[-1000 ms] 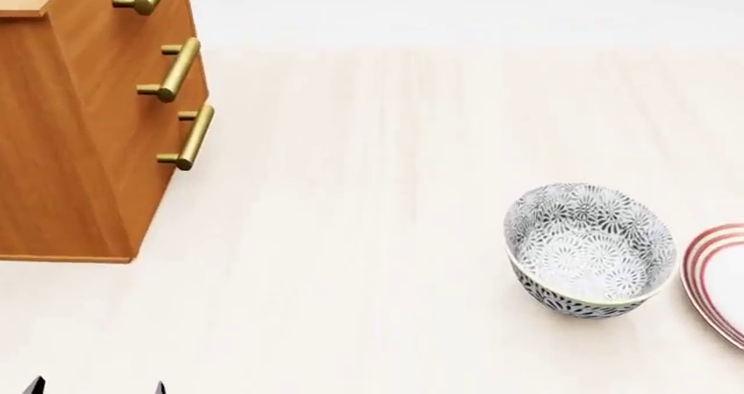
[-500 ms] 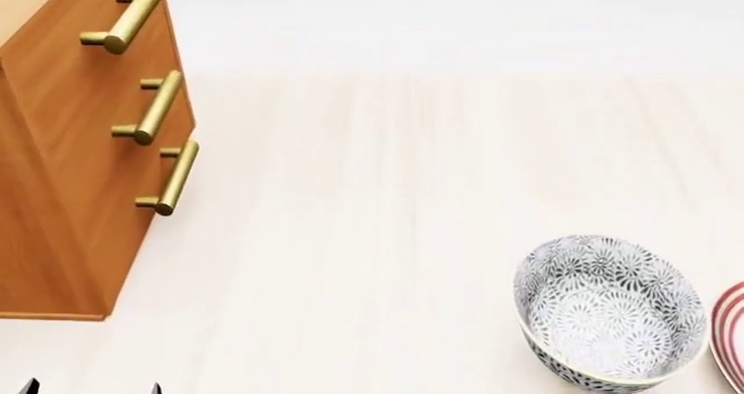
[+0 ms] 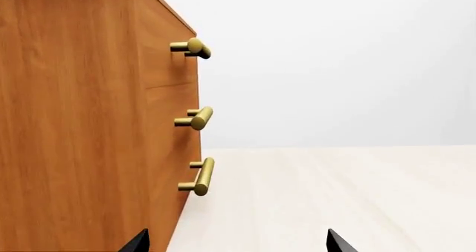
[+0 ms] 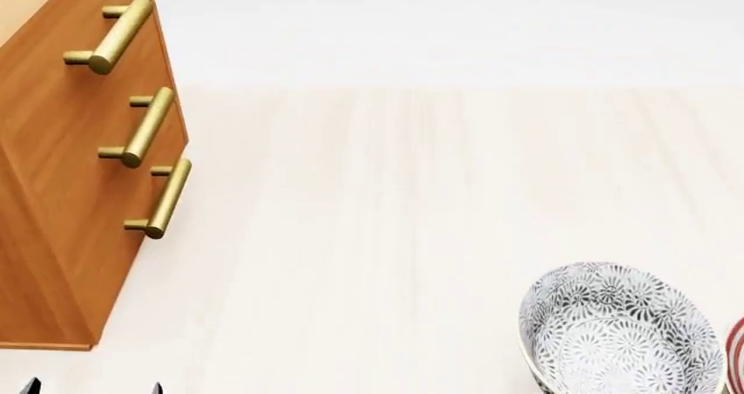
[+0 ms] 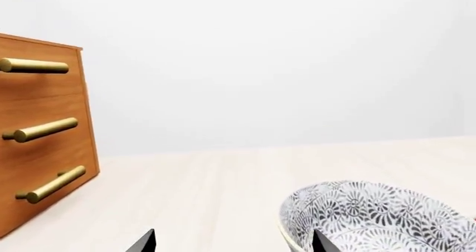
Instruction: Put the bowl on top of the cabinet.
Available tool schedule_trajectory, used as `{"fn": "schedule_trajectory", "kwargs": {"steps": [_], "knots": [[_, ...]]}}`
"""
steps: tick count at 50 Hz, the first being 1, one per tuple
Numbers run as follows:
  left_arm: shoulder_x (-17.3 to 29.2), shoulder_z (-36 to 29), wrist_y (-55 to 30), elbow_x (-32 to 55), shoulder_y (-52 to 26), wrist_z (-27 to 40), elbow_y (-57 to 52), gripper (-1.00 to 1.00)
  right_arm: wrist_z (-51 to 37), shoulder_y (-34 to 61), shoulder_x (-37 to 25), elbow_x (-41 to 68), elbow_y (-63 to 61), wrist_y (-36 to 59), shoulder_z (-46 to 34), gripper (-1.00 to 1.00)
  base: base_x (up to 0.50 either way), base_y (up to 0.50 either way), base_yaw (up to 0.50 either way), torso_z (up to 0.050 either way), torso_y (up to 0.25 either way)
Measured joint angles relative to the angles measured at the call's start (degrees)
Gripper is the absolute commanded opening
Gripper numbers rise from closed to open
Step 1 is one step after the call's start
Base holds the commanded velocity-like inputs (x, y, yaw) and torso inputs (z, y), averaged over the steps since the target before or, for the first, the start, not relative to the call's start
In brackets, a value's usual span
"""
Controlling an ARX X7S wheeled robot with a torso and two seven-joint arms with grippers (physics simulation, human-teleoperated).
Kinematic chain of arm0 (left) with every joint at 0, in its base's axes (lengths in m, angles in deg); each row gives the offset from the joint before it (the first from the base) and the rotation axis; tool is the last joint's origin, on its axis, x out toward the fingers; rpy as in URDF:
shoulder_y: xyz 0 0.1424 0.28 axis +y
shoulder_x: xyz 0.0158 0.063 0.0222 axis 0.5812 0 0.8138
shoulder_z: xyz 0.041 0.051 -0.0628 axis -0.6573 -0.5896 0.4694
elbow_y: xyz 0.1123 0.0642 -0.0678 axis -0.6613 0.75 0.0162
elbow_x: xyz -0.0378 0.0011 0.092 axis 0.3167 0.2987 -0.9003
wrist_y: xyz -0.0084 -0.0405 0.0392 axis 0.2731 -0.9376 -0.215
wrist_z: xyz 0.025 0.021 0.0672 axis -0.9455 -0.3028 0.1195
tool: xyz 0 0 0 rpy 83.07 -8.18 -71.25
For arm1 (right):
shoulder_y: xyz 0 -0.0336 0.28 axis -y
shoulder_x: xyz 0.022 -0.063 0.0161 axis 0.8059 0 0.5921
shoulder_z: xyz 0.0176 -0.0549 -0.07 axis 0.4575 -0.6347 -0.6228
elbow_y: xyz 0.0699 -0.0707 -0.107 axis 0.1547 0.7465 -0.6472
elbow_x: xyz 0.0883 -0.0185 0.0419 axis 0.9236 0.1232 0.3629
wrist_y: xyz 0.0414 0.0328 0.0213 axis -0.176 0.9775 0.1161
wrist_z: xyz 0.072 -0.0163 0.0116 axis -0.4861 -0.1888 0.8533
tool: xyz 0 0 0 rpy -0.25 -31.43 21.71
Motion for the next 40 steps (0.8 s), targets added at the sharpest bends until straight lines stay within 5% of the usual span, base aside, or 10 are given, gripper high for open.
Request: {"fn": "schedule_trajectory", "kwargs": {"steps": [22, 40], "knots": [[0.40, -0.34, -0.76, -0.64, 1.33, 2.19, -2.49, 1.00, -2.07, -0.96, 0.00, -0.24, -0.43, -2.40, 0.40, 1.00, 0.00, 0.00, 0.00, 0.000, 0.000], [0.81, -0.47, -0.11, -0.09, 1.62, 3.09, -3.03, 1.00, -2.96, -0.87, -0.34, -0.59, -0.23, -3.04, -0.06, 1.00, 0.00, 0.00, 0.00, 0.036, 0.000]]}}
